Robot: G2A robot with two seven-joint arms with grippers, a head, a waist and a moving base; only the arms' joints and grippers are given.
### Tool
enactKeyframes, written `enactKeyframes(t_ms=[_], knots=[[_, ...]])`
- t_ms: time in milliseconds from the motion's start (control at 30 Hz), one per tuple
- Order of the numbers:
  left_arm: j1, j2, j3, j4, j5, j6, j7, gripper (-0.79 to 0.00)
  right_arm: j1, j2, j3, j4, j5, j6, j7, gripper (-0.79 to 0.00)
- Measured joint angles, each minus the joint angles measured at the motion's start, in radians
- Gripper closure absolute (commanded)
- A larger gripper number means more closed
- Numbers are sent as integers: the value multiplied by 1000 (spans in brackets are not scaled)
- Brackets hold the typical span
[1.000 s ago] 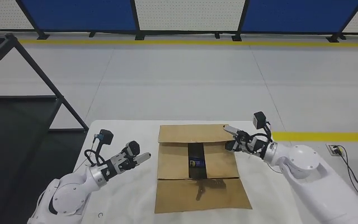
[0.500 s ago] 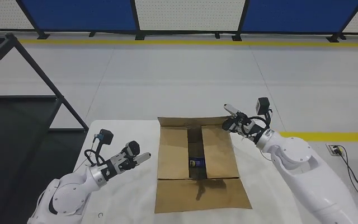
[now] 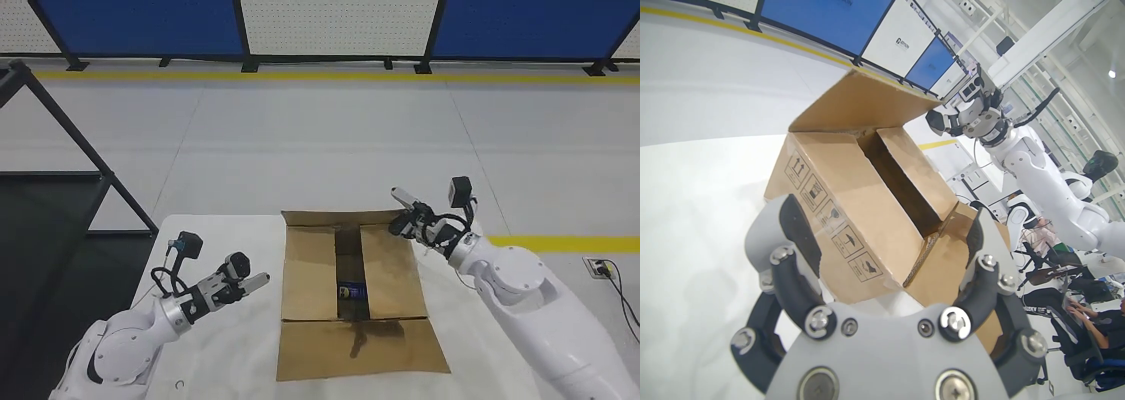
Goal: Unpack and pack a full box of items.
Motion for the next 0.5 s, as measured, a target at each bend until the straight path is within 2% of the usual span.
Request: enactKeyframes(t_ms=[200, 500], knots=[[26, 4, -10, -28, 5, 17, 31, -785, 124, -74, -101, 120, 16, 67, -115, -785], [59, 8, -30, -40, -7, 28, 67, -785, 255, -188, -221, 330, 30, 150, -253, -785]])
